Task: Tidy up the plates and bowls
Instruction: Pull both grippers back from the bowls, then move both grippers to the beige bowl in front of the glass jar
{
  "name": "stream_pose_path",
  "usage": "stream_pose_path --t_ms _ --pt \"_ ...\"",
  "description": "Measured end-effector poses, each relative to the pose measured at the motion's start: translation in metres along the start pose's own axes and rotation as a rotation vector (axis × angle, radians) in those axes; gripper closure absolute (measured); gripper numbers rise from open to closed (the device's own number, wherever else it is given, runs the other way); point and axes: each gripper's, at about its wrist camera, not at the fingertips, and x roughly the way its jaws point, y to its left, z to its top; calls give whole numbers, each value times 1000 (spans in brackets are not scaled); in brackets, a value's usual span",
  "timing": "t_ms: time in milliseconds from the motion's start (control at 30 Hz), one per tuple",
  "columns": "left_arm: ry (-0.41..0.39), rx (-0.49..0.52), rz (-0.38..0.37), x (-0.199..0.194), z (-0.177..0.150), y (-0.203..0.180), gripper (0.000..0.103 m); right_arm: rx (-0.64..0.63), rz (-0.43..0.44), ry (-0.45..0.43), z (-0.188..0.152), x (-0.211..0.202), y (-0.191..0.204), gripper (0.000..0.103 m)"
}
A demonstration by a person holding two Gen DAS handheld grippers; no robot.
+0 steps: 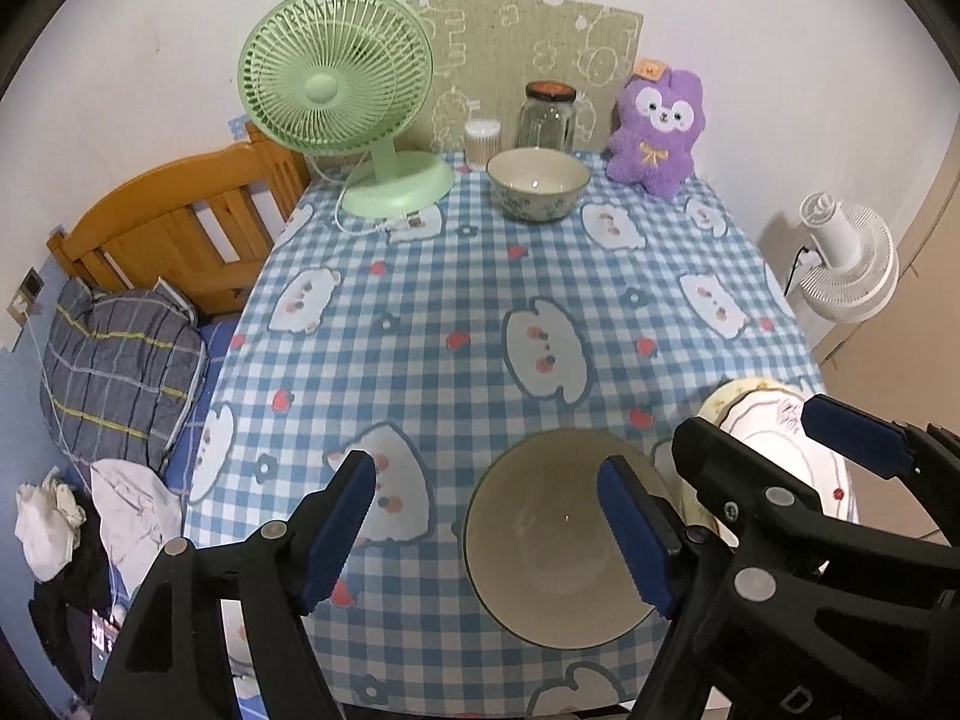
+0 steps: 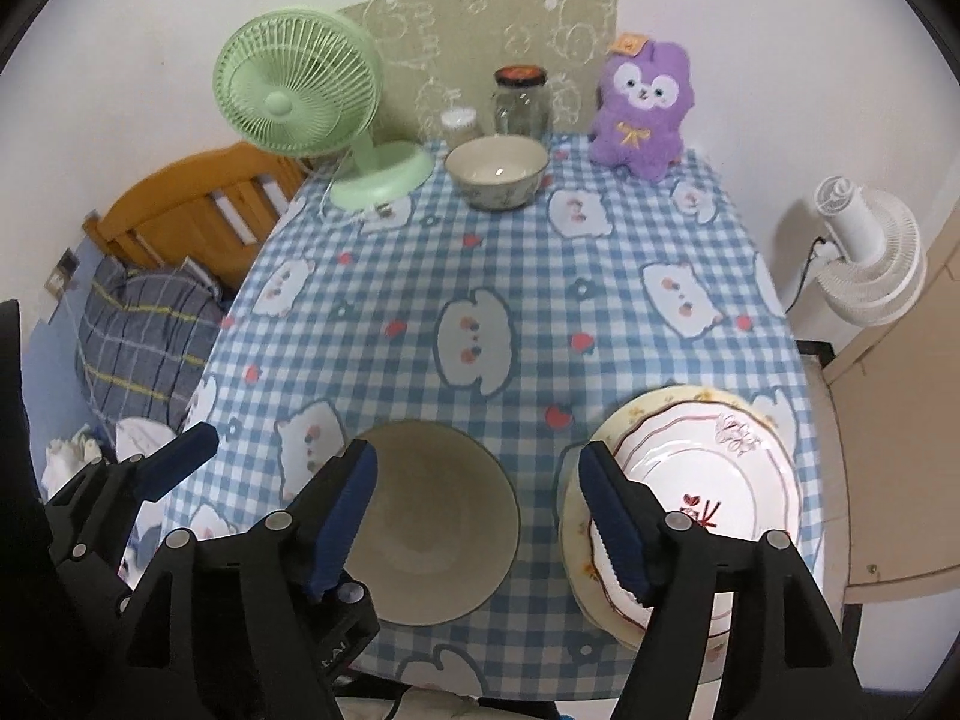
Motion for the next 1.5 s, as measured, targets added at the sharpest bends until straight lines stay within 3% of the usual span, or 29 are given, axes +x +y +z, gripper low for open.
stream_pose_path --t_ms 533,1167,1500 --pt "-88 59 -40 -26 47 14 25 56 -76 -117 39 -33 18 26" --pt "-127 22 48 -10 116 -6 25 -44 -16 -129 118 -9 -10 25" --pt "-118 -6 65 10 150 -19 25 -109 -47 -165 159 9 -24 25"
